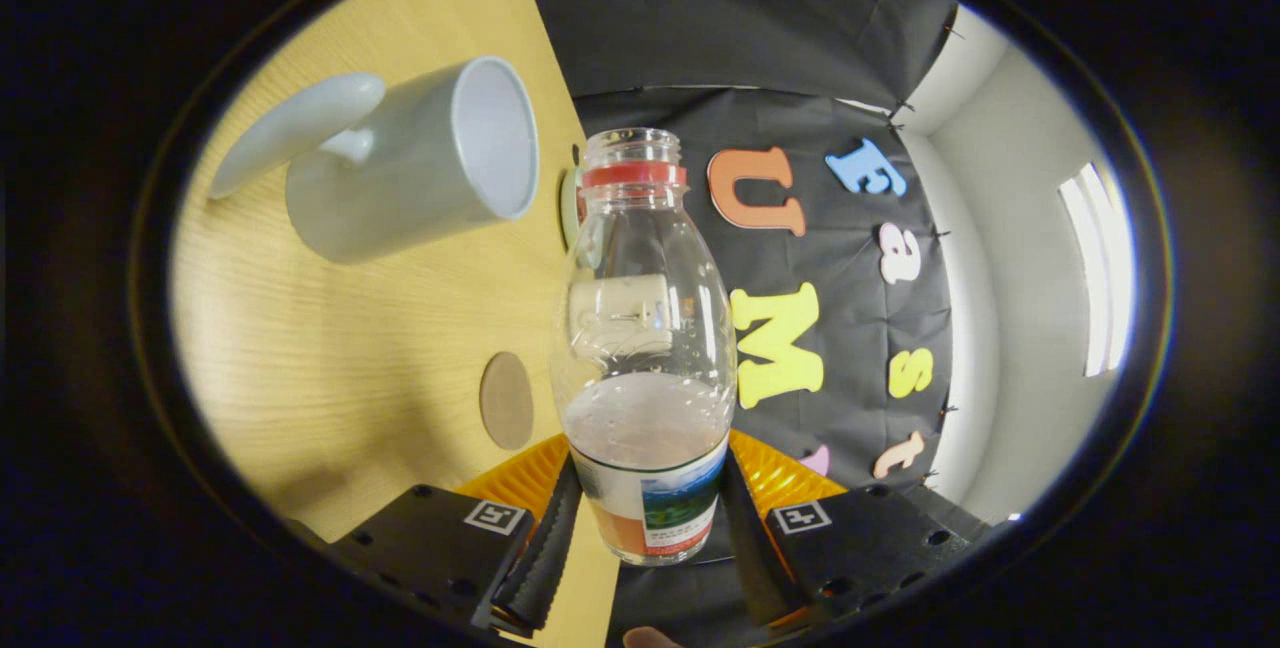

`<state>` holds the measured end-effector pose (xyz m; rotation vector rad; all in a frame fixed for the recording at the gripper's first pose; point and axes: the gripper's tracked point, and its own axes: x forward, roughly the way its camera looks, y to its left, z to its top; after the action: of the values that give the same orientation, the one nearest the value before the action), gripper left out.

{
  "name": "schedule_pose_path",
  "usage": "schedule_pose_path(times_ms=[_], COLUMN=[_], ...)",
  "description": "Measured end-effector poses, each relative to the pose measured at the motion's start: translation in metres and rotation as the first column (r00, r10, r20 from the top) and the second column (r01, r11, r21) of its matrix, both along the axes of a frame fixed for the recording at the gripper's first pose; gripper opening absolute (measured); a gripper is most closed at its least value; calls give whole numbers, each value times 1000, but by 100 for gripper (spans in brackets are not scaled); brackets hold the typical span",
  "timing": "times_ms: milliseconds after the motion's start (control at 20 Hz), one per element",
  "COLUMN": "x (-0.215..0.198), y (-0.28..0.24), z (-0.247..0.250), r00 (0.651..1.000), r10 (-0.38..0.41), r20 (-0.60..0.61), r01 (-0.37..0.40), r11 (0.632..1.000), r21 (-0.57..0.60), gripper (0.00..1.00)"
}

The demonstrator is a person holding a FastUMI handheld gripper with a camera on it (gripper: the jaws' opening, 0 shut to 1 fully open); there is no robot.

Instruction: Take the bottle from table, then pour the juice into the cup, finally place the bottle on the coaster

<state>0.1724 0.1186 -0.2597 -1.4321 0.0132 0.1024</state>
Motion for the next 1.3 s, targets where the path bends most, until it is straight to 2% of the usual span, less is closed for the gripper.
schedule_pose_path(times_ms=[650,1300], x=[-2,-2], y=[3,6], z=[22,38], r00=[998,998], r10=[54,54], r20=[23,16], r01=[-50,-49], r11=[985,977], r21=[-165,-208], gripper=[75,75])
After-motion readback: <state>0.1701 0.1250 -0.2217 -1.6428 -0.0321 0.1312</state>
